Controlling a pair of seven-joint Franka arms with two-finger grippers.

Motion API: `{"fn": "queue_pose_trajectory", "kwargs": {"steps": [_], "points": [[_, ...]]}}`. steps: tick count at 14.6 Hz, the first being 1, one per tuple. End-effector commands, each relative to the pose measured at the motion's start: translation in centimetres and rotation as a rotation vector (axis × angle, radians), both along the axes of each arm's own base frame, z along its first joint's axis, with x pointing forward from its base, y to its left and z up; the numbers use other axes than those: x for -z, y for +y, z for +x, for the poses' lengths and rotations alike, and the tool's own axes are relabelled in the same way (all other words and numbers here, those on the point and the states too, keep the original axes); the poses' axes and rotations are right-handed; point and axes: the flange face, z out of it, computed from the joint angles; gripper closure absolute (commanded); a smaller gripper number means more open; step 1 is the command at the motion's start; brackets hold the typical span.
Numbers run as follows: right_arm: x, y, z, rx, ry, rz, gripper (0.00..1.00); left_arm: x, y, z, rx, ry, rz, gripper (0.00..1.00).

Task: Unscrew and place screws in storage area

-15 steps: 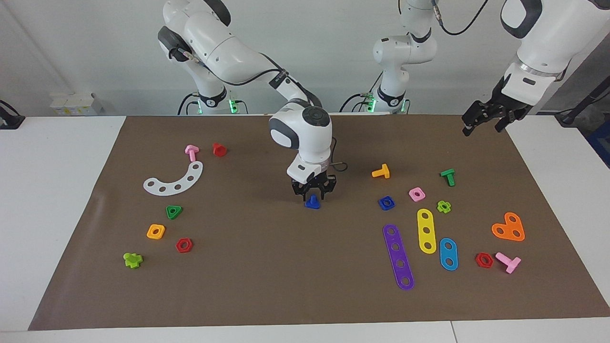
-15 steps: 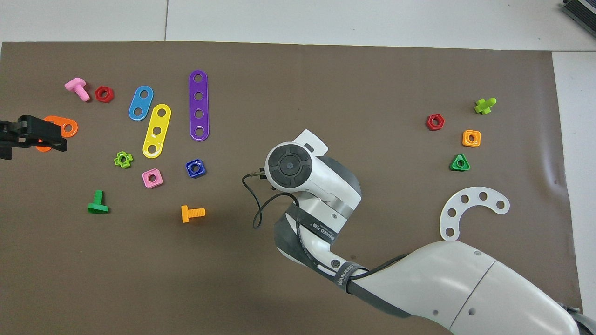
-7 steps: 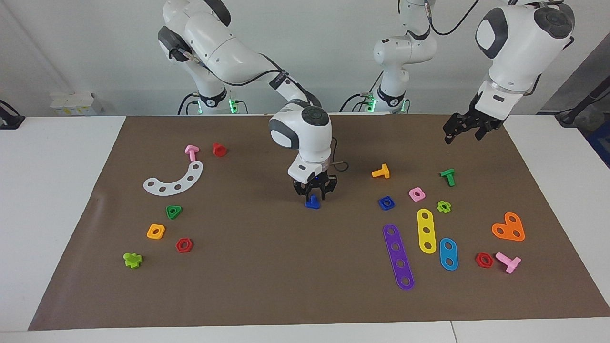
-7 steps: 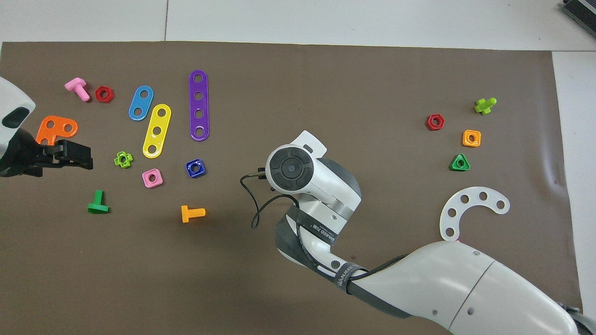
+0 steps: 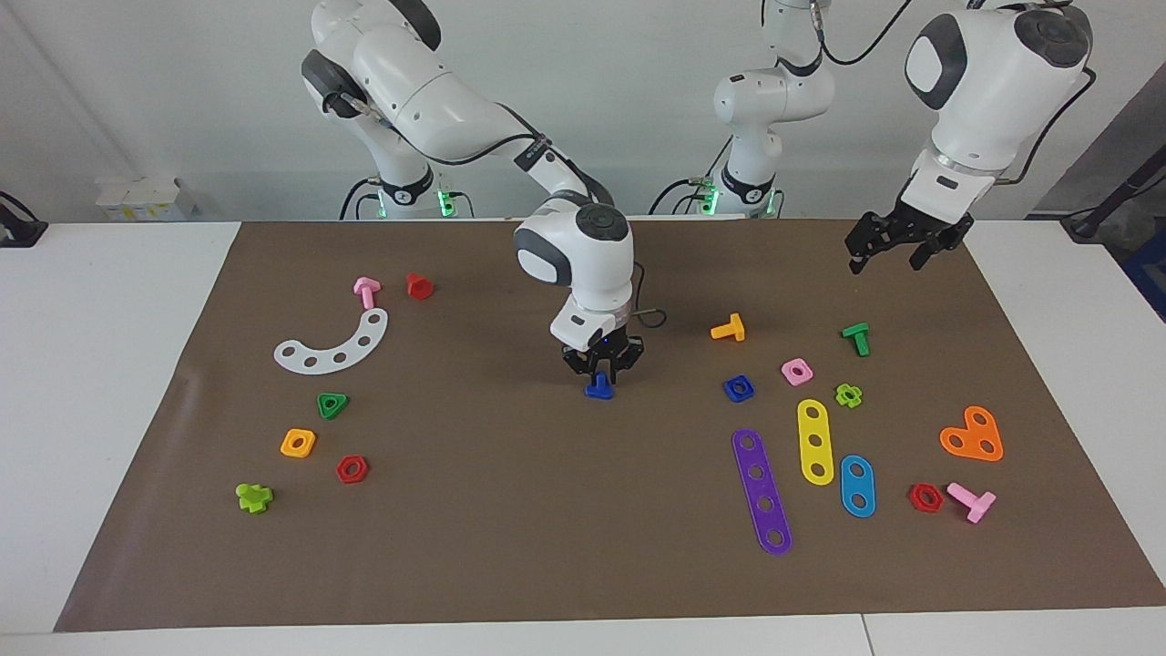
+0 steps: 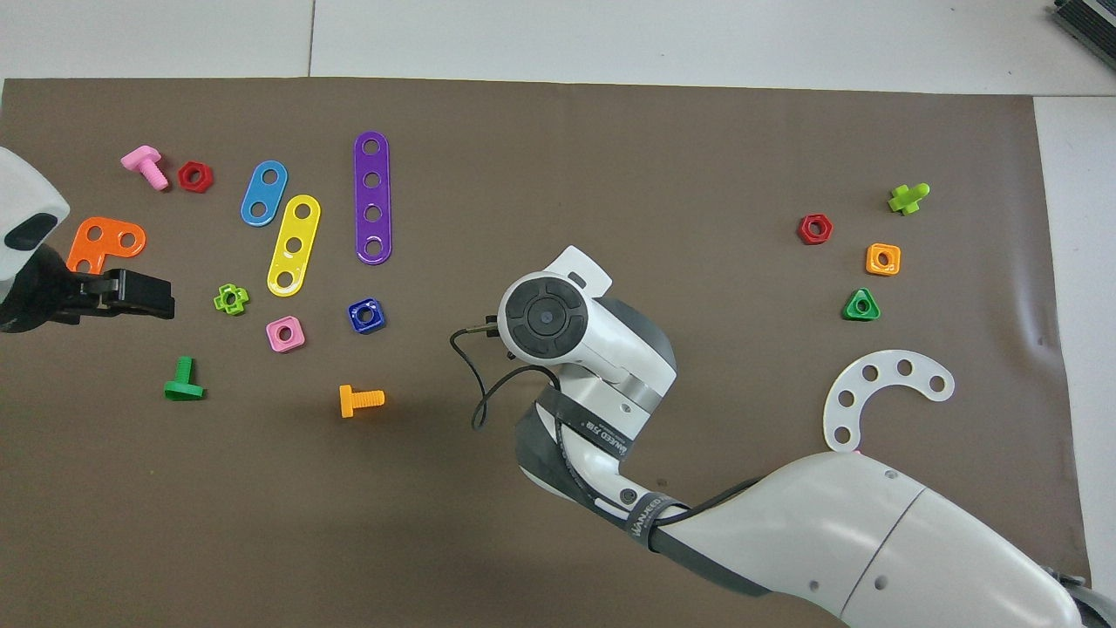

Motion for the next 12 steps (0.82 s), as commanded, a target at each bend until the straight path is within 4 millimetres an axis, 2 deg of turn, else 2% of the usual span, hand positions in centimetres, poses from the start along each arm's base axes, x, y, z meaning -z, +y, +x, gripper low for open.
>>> {"fn": "queue_pose_trajectory", "kwargs": {"steps": [1,3,4,5,6,7,10,12], "points": [[0.0,-0.2,-0.4,0.032,-0.018,0.000,1.00,-0.1,-0.2,-0.9,0.027,-0.025,0.022,0.00],[-0.2,-0.3,-0.2,0.034,-0.026,-0.013,1.00,-0.2,-0.5,-1.0,0.035,-0.026,0.021,0.00],[-1.1,-0.5,0.1,0.039,-0.034,-0.021,1.00,-0.1,-0.4,-1.0,0.036,-0.025,0.021,0.00],[-2.5,-1.1,0.5,0.053,-0.043,-0.034,1.00,0.0,0.0,-1.0,0.032,-0.022,0.021,0.00],[-4.9,-1.7,0.6,0.065,-0.065,-0.043,1.00,-0.1,0.3,-1.0,0.051,-0.020,0.021,0.00],[-7.2,-3.0,1.2,0.089,-0.093,-0.051,1.00,-0.1,0.3,-1.0,0.077,-0.020,0.022,0.00],[-11.7,-7.1,2.5,0.147,-0.119,-0.055,1.00,-0.1,0.3,-1.0,0.090,-0.023,0.022,0.00],[-13.9,-12.3,4.3,0.164,-0.094,-0.036,1.00,-0.1,0.1,-0.9,0.093,-0.026,0.021,0.00]]}}
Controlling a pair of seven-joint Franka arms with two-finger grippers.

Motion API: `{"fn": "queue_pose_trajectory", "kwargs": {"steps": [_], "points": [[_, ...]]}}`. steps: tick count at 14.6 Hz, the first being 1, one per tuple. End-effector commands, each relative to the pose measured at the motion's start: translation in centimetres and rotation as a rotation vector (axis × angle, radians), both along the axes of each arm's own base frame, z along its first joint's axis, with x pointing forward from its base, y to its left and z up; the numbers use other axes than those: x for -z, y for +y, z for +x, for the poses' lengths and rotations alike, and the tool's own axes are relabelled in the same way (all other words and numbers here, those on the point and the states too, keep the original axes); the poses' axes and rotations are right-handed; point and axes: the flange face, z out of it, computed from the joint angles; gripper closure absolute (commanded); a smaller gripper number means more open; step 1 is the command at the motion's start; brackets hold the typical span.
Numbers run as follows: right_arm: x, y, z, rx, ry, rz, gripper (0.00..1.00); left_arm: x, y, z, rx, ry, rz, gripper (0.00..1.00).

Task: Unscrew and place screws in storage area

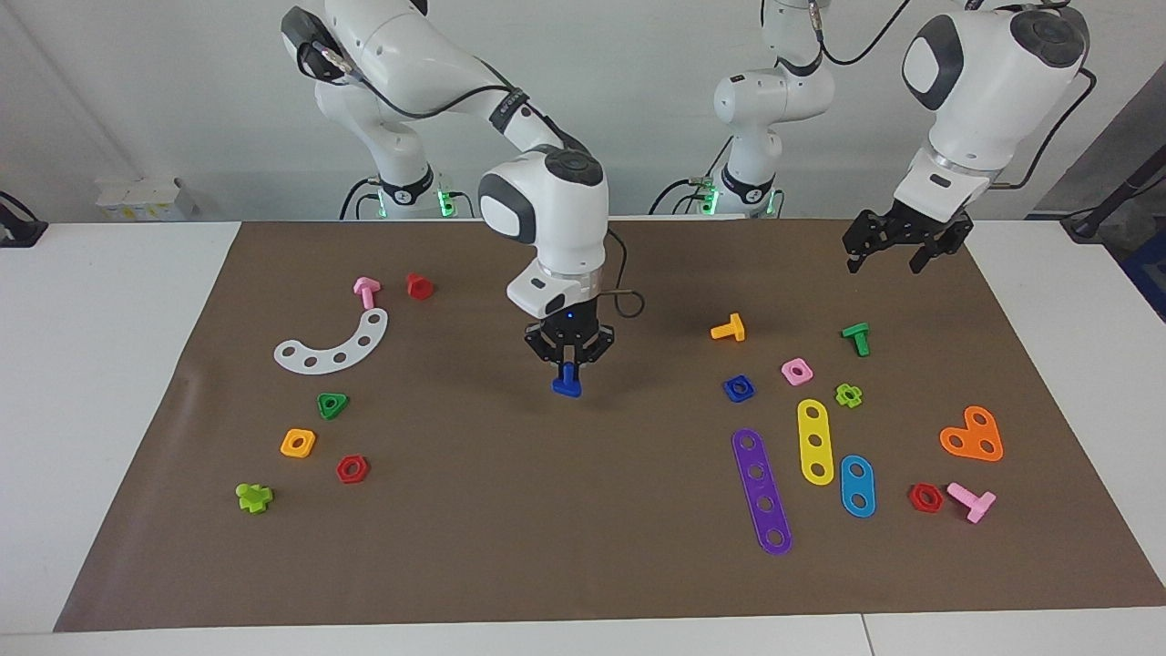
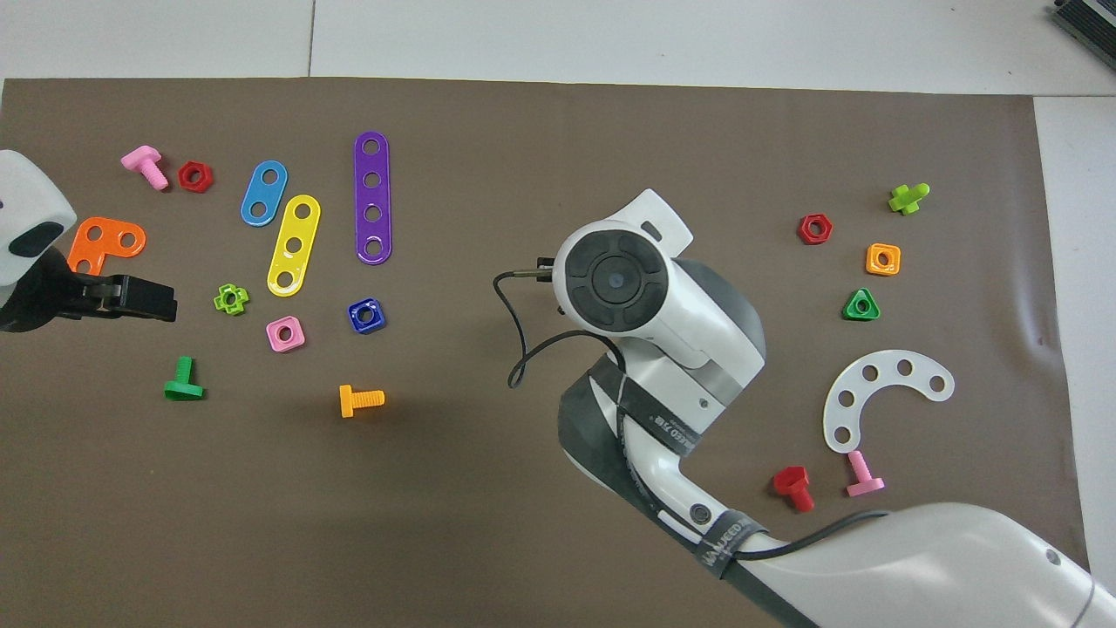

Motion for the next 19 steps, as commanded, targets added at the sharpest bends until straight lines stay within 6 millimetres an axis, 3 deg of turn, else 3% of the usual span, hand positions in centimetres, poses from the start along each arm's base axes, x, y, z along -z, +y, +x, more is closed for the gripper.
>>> {"fn": "queue_pose_trajectory", "kwargs": {"steps": [1,5,7,9,11,13,19], "points": [[-2.4,-7.3,1.3,0.009,0.040,0.032,1.00,-0.1,0.1,-0.9,0.018,-0.021,0.019,0.00],[-1.9,-19.2,1.5,-0.043,0.122,0.079,1.00,-0.3,0.4,-0.8,0.012,-0.030,0.019,0.00],[0.1,-24.1,0.9,-0.058,0.143,0.102,1.00,-0.3,0.5,-0.8,0.011,-0.032,0.019,0.00],[3.1,-27.8,-0.2,-0.079,0.172,0.096,1.00,-0.3,0.6,-0.6,0.009,-0.040,0.018,0.00],[6.5,-30.0,-1.4,-0.086,0.158,0.084,1.00,-0.5,0.7,-0.5,0.006,-0.044,0.017,0.00],[8.6,-30.6,-2.4,-0.092,0.137,0.079,1.00,-0.3,0.7,-0.8,-0.003,-0.020,0.018,0.00],[10.8,-30.7,-3.2,-0.081,0.142,0.078,1.00,-0.4,1.2,-0.7,-0.014,-0.023,0.017,0.00]]}}
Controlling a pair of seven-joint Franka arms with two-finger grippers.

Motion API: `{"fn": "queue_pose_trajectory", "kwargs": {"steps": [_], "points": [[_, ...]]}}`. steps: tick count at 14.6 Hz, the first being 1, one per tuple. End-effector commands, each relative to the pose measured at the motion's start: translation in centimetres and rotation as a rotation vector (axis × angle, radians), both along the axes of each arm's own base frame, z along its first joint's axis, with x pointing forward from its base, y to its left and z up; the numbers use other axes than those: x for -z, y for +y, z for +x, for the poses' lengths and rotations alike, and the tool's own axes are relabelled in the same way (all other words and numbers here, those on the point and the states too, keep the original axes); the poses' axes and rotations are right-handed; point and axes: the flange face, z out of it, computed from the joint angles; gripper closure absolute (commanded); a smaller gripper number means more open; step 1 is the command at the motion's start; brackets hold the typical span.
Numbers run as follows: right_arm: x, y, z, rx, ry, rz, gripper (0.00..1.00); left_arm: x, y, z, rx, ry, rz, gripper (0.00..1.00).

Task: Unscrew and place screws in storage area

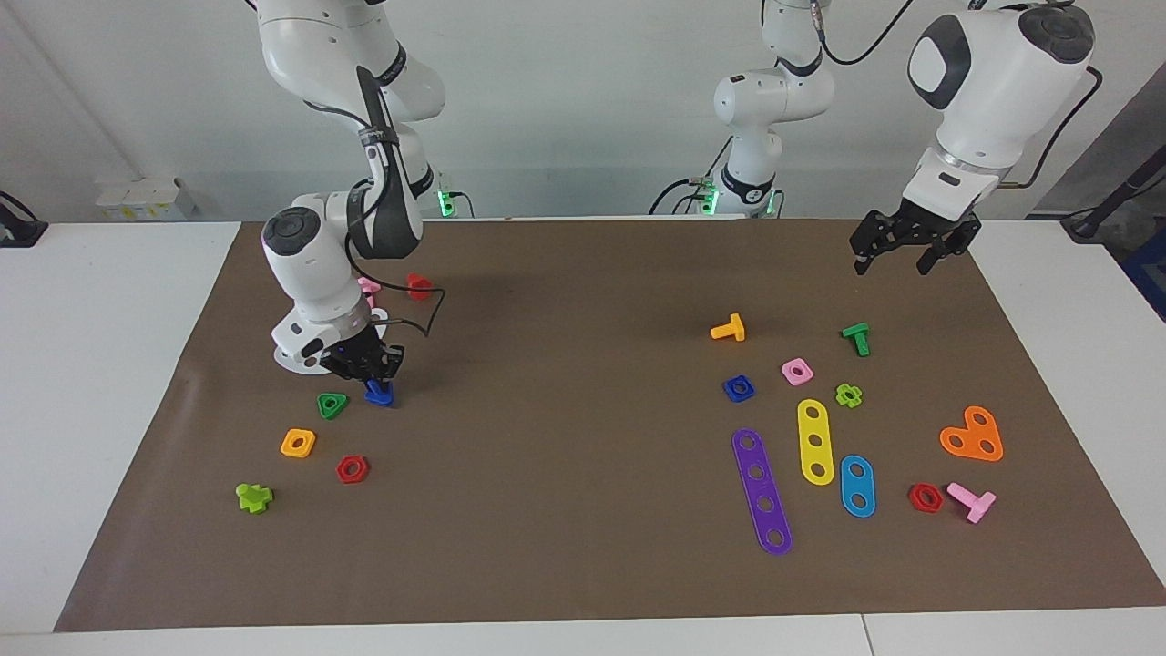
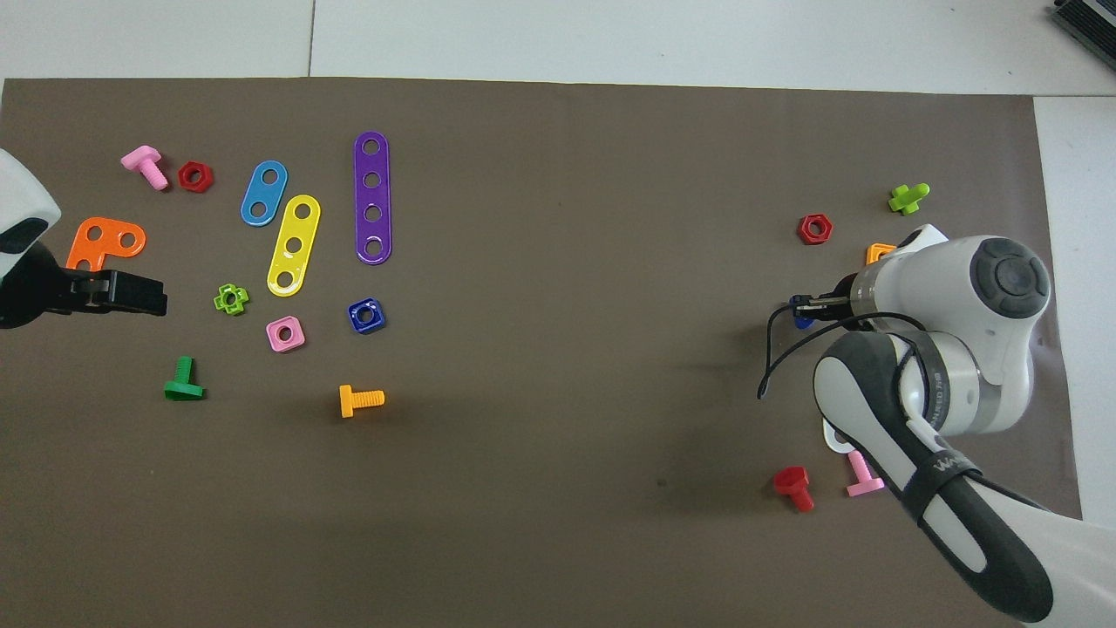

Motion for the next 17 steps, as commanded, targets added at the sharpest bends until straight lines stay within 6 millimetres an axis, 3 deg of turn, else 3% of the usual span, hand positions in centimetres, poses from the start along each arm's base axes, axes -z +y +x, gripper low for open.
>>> {"fn": "queue_pose_trajectory", "kwargs": {"steps": [1,3,5,8,10,13,17], "points": [[0.5,-0.1,-1.0,0.005,-0.017,0.020,0.83,-0.3,0.3,-1.0,-0.001,-0.003,0.019,0.00],[0.4,-0.1,-0.8,0.024,-0.019,0.022,0.00,-0.2,0.5,-1.0,-0.004,-0.002,0.019,0.00],[-1.4,0.3,0.3,0.043,-0.057,0.027,0.00,-0.2,0.5,-1.0,-0.004,-0.002,0.019,0.00],[-7.2,0.4,2.8,0.098,-0.119,0.035,0.00,-0.2,0.4,-1.0,-0.002,-0.002,0.019,0.00],[-12.1,-1.0,4.0,0.118,-0.108,0.030,0.00,-0.3,0.5,-1.0,-0.004,-0.003,0.019,0.00],[-20.2,-3.4,3.9,0.147,-0.048,0.023,0.00,-0.3,0.4,-1.0,-0.002,-0.003,0.019,0.00],[-27.7,-5.8,1.9,0.149,0.046,-0.075,0.00,-0.3,0.5,-1.0,-0.004,-0.003,0.019,0.00]]}}
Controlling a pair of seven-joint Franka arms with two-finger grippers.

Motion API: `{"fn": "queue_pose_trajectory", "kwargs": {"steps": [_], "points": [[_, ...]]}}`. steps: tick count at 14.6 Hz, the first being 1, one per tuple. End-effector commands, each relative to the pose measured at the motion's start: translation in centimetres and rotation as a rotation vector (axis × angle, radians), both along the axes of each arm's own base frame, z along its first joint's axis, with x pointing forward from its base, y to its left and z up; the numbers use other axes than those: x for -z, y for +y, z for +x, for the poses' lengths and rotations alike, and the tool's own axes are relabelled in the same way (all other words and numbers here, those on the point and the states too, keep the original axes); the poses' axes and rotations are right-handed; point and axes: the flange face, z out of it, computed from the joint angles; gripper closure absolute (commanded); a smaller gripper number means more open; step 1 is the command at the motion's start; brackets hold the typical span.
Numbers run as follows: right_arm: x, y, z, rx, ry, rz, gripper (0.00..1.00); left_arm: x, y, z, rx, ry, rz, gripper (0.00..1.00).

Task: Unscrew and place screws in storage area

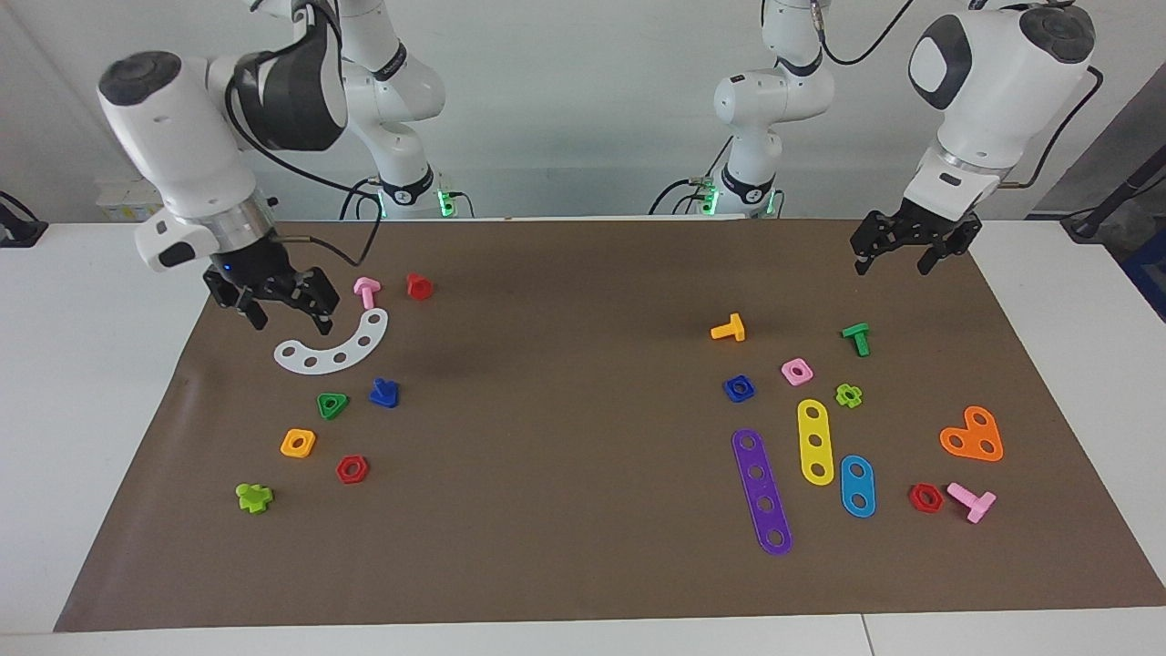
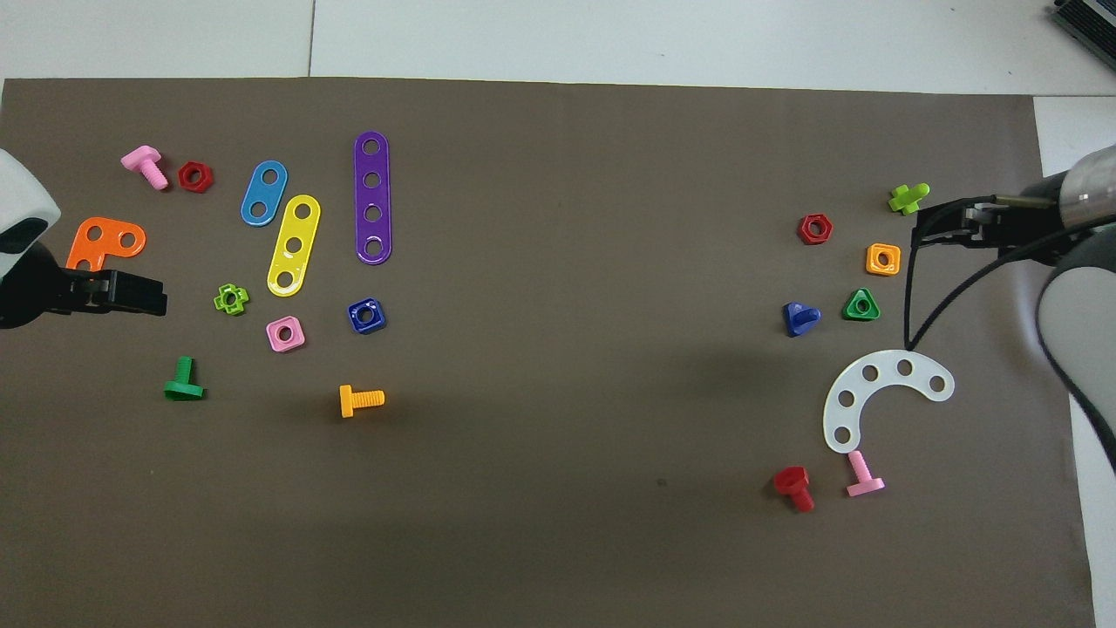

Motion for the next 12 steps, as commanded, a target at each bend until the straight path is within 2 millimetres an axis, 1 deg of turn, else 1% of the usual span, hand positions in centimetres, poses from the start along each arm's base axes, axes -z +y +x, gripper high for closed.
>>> {"fn": "queue_pose_trajectory", "kwargs": {"steps": [1,2,4,5,7,10,12], "points": [[-4.6,-0.7,-1.4,-0.009,0.063,-0.065,0.00,-0.3,0.5,-1.0,-0.004,-0.003,0.019,0.00],[-6.1,-0.6,-3.1,-0.044,0.068,-0.064,0.00,-0.3,0.4,-1.0,-0.002,-0.003,0.019,0.00],[-5.3,-0.9,-4.9,-0.058,0.090,-0.057,0.00,-0.3,0.4,-1.0,-0.002,-0.003,0.019,0.00],[-5.0,-1.1,-5.1,-0.051,0.089,-0.051,0.00,-0.3,0.4,-1.0,-0.002,-0.003,0.019,0.00],[-4.5,-2.2,-5.7,-0.024,0.096,-0.027,0.00,-0.3,0.5,-1.0,-0.004,-0.003,0.019,0.00],[-4.7,-2.3,-5.8,-0.020,0.093,-0.014,0.00,-0.3,0.5,-1.0,-0.004,-0.003,0.019,0.00],[-5.3,-1.8,-5.5,-0.038,0.086,-0.018,0.00,-0.3,0.5,-1.0,-0.004,-0.003,0.019,0.00]]}}
